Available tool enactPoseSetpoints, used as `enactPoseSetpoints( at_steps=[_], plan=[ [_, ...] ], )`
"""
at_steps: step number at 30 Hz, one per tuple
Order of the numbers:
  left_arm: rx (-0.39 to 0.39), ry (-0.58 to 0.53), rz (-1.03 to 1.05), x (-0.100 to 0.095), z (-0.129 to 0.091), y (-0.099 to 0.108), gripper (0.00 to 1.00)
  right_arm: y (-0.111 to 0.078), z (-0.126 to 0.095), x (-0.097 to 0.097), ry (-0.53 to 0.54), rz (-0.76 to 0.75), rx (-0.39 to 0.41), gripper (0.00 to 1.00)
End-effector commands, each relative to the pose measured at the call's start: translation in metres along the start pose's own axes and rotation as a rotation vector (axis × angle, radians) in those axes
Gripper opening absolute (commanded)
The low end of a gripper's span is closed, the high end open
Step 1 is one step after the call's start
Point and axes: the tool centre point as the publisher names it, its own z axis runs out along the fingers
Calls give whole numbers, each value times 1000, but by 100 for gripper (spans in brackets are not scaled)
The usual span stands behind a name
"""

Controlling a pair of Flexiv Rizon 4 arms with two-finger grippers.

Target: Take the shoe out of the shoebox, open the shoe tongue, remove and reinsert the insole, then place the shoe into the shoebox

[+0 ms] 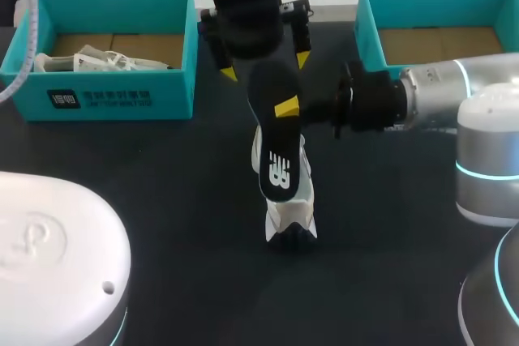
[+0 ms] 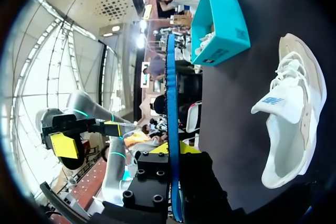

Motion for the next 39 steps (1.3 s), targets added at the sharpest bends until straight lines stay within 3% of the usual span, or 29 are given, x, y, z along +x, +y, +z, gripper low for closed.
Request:
enactPoseSetpoints(
  at_steps=[1,18,25,26,29,39],
  plan=[
    [9,21,0,-6,1,5,100,4,1,1,-4,2,13,0],
    [-1,-2,-21,-7,1,8,100,2,0,1,-9,1,15,0],
    [-2,-221,-43,3,-1,10,100,1,-1,2,-12,3,11,0],
    [0,-298,-35,6,-1,8,100,1,-1,2,-13,5,11,0],
    [57,-386,-47,12,-3,7,100,1,-2,2,-16,8,13,0],
    [94,-557,-30,33,-6,4,100,0,-9,5,-26,17,9,0]
  ],
)
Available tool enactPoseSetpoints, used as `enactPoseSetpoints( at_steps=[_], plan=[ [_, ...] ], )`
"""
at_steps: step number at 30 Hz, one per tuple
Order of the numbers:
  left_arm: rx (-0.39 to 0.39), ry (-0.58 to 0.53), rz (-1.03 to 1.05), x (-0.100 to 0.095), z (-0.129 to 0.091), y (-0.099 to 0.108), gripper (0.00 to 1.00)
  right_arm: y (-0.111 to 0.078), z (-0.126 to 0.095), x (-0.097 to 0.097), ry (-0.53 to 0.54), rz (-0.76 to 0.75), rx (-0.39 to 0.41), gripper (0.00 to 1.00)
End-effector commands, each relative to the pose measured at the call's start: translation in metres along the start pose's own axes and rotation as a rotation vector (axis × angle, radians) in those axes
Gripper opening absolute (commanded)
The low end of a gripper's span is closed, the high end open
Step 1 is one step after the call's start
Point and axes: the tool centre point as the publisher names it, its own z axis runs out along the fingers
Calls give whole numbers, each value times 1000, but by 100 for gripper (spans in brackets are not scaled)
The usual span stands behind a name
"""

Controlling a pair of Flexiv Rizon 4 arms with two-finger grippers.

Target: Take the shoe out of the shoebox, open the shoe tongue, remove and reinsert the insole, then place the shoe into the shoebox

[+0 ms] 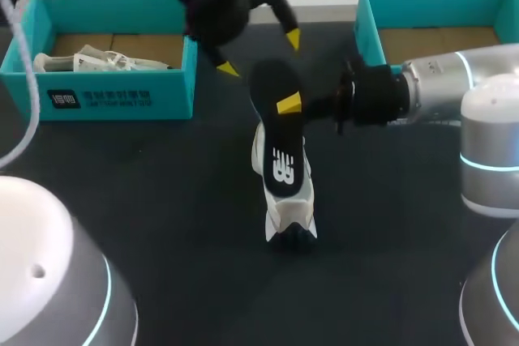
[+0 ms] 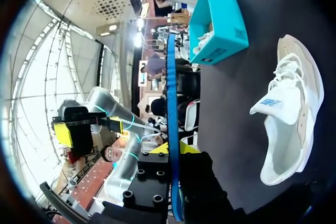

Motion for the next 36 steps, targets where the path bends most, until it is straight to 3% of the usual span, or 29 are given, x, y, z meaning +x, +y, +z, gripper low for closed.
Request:
enactPoseSetpoints(
  at_steps=[1,5,12,13,30,32,36],
  plan=[
    [-2,-260,-1,31,-5,-5,100,-4,-4,2,-6,5,-5,0],
    [16,-331,-23,39,-9,-6,100,-5,-7,2,-9,6,-10,0],
    [-39,-503,-47,48,-20,-8,100,-4,-9,3,-7,8,-11,0],
    [-10,-536,-43,49,-22,-9,100,-4,-9,2,-6,8,-10,0],
    [-10,-536,-43,49,-22,-9,100,-7,-12,2,-7,9,-14,0],
    [-43,-523,-2,59,-6,-11,100,-6,-13,2,-7,7,-16,0],
    [-10,-528,-25,75,17,-12,100,-2,-13,3,-8,2,-8,0]
  ],
)
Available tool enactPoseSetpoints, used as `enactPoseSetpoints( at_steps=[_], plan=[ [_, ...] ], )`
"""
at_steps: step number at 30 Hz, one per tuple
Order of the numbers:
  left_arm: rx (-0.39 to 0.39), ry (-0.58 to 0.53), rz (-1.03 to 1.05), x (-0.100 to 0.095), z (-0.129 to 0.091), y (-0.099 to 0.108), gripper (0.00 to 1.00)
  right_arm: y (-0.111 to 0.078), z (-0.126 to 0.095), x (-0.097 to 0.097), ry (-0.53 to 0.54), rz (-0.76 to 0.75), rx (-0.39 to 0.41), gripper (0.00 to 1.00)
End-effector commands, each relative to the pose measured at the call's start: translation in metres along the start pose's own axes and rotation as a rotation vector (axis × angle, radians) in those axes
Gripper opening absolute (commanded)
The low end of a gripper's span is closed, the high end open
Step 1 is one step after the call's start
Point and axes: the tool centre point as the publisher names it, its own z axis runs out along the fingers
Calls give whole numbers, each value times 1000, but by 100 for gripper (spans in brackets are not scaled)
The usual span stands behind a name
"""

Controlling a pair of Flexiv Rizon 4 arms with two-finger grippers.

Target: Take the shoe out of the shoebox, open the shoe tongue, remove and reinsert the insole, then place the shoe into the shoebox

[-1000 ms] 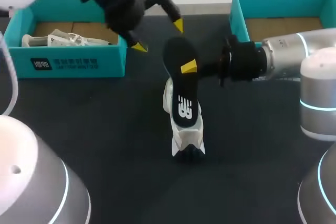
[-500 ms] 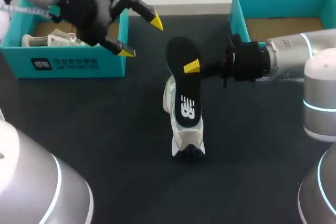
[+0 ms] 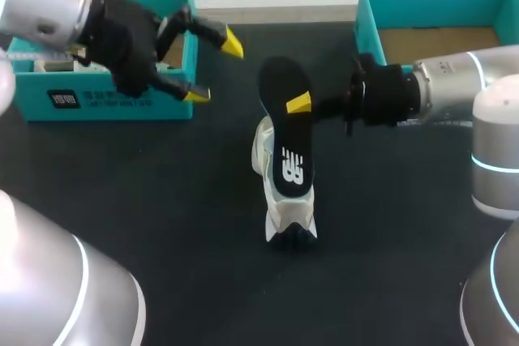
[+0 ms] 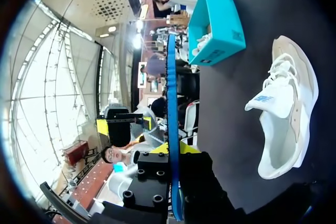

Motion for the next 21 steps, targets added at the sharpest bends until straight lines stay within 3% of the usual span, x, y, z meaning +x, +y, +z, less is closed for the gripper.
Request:
enactPoseSetpoints(
  at_steps=[1,3,5,12,18,21],
  plan=[
    [-7,-91,8,22,11,0,100,2,0,1,-4,-1,6,0],
    [18,-151,-24,27,11,0,100,2,0,1,-4,-2,7,0],
    [-11,-251,-15,34,12,2,100,2,0,-1,-4,-2,6,0],
    [4,-358,42,47,16,1,100,2,1,-2,-3,1,10,0],
    [-42,-476,43,54,27,6,100,1,1,0,-5,-1,4,0],
    [-75,-482,14,51,31,9,100,-1,1,0,-5,1,-1,0]
  ],
)
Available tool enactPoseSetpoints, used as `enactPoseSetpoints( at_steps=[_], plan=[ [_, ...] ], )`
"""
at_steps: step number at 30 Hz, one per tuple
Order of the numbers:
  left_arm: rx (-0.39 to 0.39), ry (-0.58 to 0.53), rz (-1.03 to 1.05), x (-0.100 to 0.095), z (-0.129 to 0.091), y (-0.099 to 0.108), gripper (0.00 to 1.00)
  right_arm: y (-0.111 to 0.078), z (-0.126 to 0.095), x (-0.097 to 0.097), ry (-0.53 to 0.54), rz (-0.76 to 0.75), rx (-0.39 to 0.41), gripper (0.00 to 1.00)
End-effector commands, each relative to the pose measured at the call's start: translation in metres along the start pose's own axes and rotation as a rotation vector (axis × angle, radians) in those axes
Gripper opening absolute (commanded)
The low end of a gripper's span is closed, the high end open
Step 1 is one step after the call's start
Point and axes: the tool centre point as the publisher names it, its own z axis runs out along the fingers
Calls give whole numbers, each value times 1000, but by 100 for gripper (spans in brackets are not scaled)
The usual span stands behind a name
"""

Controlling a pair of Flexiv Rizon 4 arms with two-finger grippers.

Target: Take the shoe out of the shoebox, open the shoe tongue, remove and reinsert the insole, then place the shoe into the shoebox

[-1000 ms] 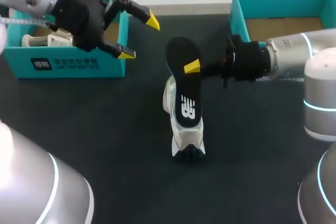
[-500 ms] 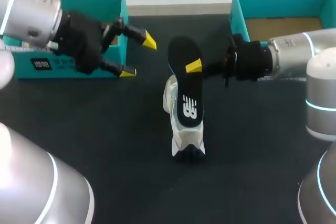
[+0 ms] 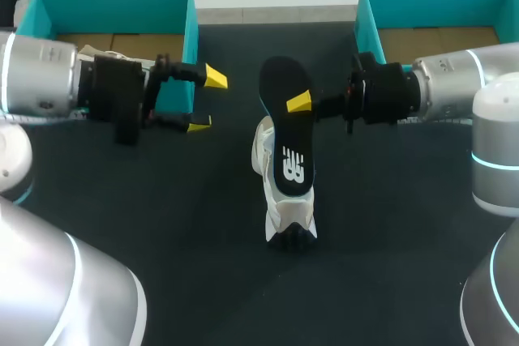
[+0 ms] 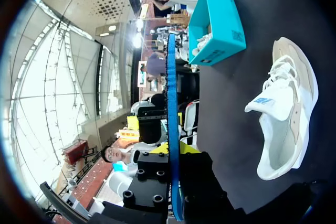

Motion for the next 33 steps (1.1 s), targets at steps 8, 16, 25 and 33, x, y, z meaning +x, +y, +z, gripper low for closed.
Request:
enactPoseSetpoints(
  at_steps=[8,16,25,33],
  plan=[
    [-39,-183,-18,4,10,-5,100,-6,8,-4,10,6,-17,0],
    [-4,-231,-22,12,24,-1,100,-6,20,-8,38,10,-7,0],
    [19,-256,13,6,53,9,100,-8,26,-7,47,9,-7,0],
    [10,-269,3,2,79,13,88,-10,34,-7,56,6,-5,0]
  ],
)
